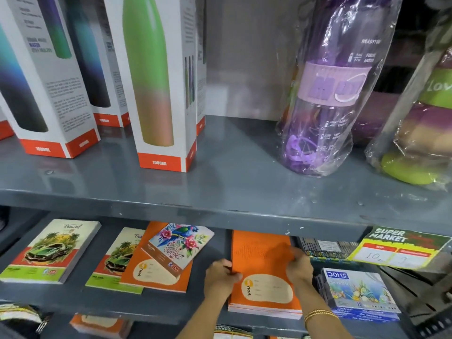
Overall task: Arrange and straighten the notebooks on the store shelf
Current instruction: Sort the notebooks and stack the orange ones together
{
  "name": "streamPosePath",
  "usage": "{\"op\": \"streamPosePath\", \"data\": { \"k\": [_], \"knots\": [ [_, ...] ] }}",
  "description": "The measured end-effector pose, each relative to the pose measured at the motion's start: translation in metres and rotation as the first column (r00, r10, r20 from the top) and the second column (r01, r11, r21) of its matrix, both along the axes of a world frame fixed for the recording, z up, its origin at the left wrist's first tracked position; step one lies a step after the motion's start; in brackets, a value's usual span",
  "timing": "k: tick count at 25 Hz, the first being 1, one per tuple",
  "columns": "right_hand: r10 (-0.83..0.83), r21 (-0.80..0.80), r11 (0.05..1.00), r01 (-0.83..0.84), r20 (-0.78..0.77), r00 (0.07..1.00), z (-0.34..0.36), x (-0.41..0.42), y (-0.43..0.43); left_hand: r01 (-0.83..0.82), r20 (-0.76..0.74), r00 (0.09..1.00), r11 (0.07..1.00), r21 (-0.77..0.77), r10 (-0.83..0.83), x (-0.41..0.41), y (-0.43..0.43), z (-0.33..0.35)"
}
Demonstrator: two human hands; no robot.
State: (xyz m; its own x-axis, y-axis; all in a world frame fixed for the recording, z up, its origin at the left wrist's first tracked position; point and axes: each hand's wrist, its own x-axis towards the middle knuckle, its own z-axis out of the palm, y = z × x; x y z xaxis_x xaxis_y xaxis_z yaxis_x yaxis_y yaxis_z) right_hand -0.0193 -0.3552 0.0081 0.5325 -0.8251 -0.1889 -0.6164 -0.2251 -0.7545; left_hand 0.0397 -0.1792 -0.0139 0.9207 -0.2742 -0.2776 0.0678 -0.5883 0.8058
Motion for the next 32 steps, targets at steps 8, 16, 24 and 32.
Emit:
{"op": "streamPosePath", "data": {
  "k": [8,16,24,32],
  "knots": [
    [0.116,-0.089,0.990,-0.107,0.115,0.987,-0.005,0.023,0.049,-0.145,0.412,0.911,0.947,0.288,0.015,0.075,0.071,-0.027],
    [0.273,-0.054,0.962,-0.268,0.155,0.949,-0.010,0.047,0.136,-0.074,0.268,0.960,0.853,0.517,-0.079,0.136,0.143,-0.048],
    [0.462,0.103,0.885,-0.455,-0.060,0.885,-0.026,0.064,0.177,-0.132,0.269,0.963,0.927,0.352,0.035,0.149,0.157,-0.036],
    [0.283,0.400,0.855,-0.330,0.174,0.943,-0.049,0.101,0.230,-0.146,0.230,0.967,0.977,0.154,0.108,0.139,0.182,-0.027]
  ]
}}
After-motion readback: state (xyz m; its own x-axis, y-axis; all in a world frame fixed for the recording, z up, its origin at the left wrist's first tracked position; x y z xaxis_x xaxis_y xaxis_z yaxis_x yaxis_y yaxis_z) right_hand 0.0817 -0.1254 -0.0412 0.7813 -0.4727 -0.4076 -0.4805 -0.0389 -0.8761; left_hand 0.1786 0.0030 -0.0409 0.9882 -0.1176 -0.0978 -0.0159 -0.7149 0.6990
